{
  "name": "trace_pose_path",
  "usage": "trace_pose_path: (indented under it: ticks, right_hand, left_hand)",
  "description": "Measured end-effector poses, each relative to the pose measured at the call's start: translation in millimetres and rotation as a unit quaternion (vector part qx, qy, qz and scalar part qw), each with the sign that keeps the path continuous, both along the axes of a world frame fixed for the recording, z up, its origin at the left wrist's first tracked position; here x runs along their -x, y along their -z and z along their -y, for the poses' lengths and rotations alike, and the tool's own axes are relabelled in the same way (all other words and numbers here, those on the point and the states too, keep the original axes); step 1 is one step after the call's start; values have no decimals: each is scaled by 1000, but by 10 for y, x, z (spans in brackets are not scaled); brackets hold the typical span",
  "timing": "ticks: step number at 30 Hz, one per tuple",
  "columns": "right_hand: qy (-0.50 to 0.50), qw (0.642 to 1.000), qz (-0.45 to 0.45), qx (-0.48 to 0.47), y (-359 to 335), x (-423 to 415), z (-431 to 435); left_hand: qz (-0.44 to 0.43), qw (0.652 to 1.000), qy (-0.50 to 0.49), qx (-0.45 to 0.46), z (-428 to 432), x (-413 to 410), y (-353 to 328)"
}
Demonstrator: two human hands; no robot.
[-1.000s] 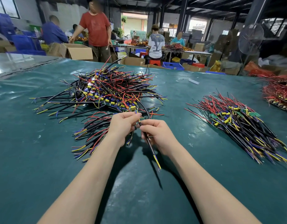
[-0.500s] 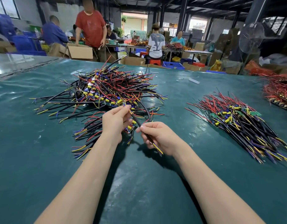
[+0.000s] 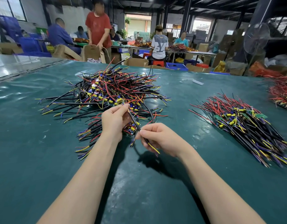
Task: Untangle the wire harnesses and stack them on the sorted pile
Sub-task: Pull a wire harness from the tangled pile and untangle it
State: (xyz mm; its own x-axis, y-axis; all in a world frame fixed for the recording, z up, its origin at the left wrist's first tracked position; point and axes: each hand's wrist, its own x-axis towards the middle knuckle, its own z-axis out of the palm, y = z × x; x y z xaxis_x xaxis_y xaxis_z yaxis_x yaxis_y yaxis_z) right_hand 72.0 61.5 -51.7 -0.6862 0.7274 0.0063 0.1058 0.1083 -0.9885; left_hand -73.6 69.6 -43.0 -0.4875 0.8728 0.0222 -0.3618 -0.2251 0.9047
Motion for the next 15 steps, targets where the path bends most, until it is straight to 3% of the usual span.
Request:
trace_pose_path:
  ticks: [6, 11, 15]
  right_hand:
    - [2, 998, 18, 56, 16, -62, -7]
    - [-57, 997, 16, 39, -63, 15, 32]
    - [-64, 995, 75, 19, -28, 28, 40]
  left_hand:
    - [16, 997, -68, -13, -77, 153, 3]
    - [44, 997, -56, 8, -72, 121, -4]
    - [40, 999, -23, 21, -12, 170, 3]
